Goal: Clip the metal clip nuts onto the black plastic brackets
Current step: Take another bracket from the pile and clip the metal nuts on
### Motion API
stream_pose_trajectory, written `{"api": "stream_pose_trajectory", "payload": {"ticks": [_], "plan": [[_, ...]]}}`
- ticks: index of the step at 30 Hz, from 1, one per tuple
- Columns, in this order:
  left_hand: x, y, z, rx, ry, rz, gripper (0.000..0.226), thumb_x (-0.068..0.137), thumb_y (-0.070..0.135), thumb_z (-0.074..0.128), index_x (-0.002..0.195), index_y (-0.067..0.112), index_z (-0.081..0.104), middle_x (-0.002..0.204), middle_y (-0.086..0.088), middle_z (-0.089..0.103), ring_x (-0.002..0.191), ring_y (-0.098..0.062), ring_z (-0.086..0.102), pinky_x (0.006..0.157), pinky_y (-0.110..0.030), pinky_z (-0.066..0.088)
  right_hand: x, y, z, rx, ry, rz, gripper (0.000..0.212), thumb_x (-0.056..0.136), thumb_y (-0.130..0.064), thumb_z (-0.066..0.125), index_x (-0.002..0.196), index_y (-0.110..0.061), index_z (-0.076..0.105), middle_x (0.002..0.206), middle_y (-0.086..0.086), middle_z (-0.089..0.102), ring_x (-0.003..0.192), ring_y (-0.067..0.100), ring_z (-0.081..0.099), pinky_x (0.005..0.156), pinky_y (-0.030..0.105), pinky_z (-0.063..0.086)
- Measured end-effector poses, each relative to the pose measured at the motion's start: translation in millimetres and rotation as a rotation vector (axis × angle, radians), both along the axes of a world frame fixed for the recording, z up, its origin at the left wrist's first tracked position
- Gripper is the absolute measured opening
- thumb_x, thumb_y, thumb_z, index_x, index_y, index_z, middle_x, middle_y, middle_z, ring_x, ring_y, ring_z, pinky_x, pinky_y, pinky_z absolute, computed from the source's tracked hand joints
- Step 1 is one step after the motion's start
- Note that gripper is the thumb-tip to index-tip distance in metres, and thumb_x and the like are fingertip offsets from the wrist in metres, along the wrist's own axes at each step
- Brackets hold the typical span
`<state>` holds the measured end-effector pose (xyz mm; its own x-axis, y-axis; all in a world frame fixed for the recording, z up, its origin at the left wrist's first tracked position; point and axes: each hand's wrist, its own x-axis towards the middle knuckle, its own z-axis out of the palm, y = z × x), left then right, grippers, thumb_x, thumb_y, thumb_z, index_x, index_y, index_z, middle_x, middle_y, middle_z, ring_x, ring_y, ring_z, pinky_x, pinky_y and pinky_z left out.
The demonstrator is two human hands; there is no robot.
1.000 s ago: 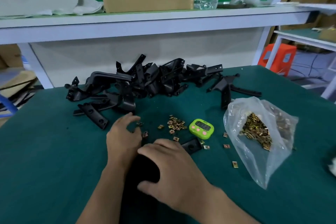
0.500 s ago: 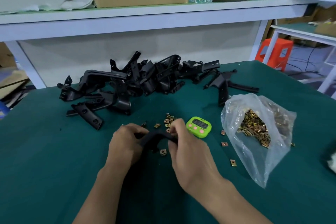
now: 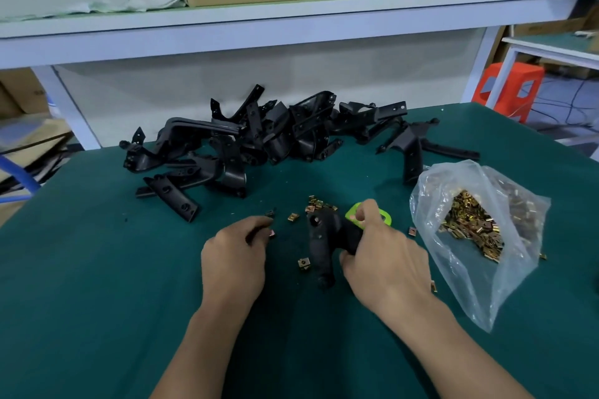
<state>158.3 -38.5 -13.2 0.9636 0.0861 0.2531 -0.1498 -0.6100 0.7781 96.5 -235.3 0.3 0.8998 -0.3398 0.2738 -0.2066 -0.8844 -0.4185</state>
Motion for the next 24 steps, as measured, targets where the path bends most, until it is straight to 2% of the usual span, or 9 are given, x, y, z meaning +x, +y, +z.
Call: {"api": "stream_pose_trajectory", "payload": {"ticks": [2,3,6,8,13,16,18,21,24], "plan": [[-1.8,-0.4,0.6,0.213,-0.032,-0.062,0.023,0.091,0.021,0.074,0.108,0.036,0.078,0.117,0.028,0.068,0.118,0.0,0.058,0.101,-0.022,0.045,1.8,-4.8,-0.8,0.0,-0.01,-0.026,0.046,0.08,-0.044,0.067,0.096,-0.035,0.024,0.061,-0.009,0.05,0.057,0.028,0.049,0.057,0.038,0.034],[-3.2,-2.5,0.6,0.26,-0.065,-0.114,0.023,0.088,0.024,0.076,0.108,0.035,0.079,0.118,0.028,0.065,0.128,-0.004,0.049,0.107,-0.027,0.039,2.3,-7.1,-1.1,0.007,-0.019,-0.04,0.044,0.08,-0.044,0.066,0.094,-0.034,0.025,0.06,-0.01,0.049,0.057,0.027,0.048,0.056,0.038,0.034],[-9.0,-9.9,-0.4,0.311,-0.112,-0.23,0.015,0.082,0.039,0.078,0.097,0.04,0.08,0.094,0.034,0.058,0.113,0.001,0.044,0.098,-0.023,0.029,3.9,-13.3,-2.5,0.051,-0.053,-0.068,0.041,0.079,-0.044,0.065,0.09,-0.031,0.028,0.058,-0.008,0.049,0.052,0.02,0.045,0.054,0.037,0.032],[-11.5,-12.1,-3.8,0.371,-0.06,-0.292,0.016,0.081,0.047,0.077,0.096,0.043,0.079,0.095,0.032,0.06,0.107,0.002,0.044,0.096,-0.022,0.027,5.4,-17.0,-3.3,0.061,-0.063,-0.082,0.039,0.08,-0.043,0.066,0.089,-0.031,0.03,0.057,-0.008,0.05,0.05,0.012,0.042,0.051,0.036,0.029],[-10.3,-11.2,-3.9,0.238,0.064,-0.265,0.012,0.079,0.035,0.084,0.085,0.042,0.075,0.092,0.028,0.062,0.108,0.0,0.051,0.088,-0.023,0.038,8.7,-21.7,-4.9,0.085,-0.048,-0.098,0.034,0.082,-0.045,0.066,0.092,-0.032,0.037,0.059,-0.008,0.053,0.053,0.014,0.045,0.055,0.036,0.032],[-12.8,-15.2,-6.3,0.31,-0.039,-0.19,0.032,0.083,0.026,0.075,0.112,0.038,0.075,0.114,0.025,0.066,0.121,-0.005,0.05,0.104,-0.028,0.04,9.6,-24.7,-5.7,0.103,-0.04,-0.11,0.033,0.083,-0.046,0.066,0.091,-0.032,0.038,0.062,-0.009,0.054,0.062,0.026,0.05,0.058,0.037,0.036],[-15.1,-25.1,-6.6,0.389,-0.109,-0.195,0.046,0.083,0.033,0.073,0.129,0.036,0.069,0.132,0.019,0.062,0.129,-0.009,0.045,0.115,-0.036,0.034,10.0,-25.6,-6.1,0.112,-0.043,-0.115,0.032,0.082,-0.046,0.066,0.089,-0.03,0.039,0.063,-0.009,0.055,0.064,0.028,0.052,0.059,0.037,0.037],[-14.2,-45.3,-8.0,0.474,-0.154,-0.277,0.039,0.092,0.044,0.067,0.13,0.034,0.069,0.131,0.013,0.065,0.125,-0.015,0.05,0.105,-0.031,0.031,11.1,-25.8,-6.5,0.114,-0.045,-0.121,0.032,0.082,-0.046,0.066,0.088,-0.03,0.039,0.064,-0.009,0.054,0.064,0.028,0.051,0.06,0.037,0.037],[-6.6,-52.3,-7.3,0.454,-0.133,-0.353,0.026,0.096,0.036,0.067,0.119,0.029,0.076,0.116,0.007,0.069,0.112,-0.02,0.054,0.096,-0.033,0.038,11.8,-26.2,-6.3,0.112,-0.04,-0.125,0.031,0.082,-0.046,0.065,0.086,-0.03,0.039,0.064,-0.009,0.054,0.062,0.025,0.049,0.059,0.037,0.036]]}}
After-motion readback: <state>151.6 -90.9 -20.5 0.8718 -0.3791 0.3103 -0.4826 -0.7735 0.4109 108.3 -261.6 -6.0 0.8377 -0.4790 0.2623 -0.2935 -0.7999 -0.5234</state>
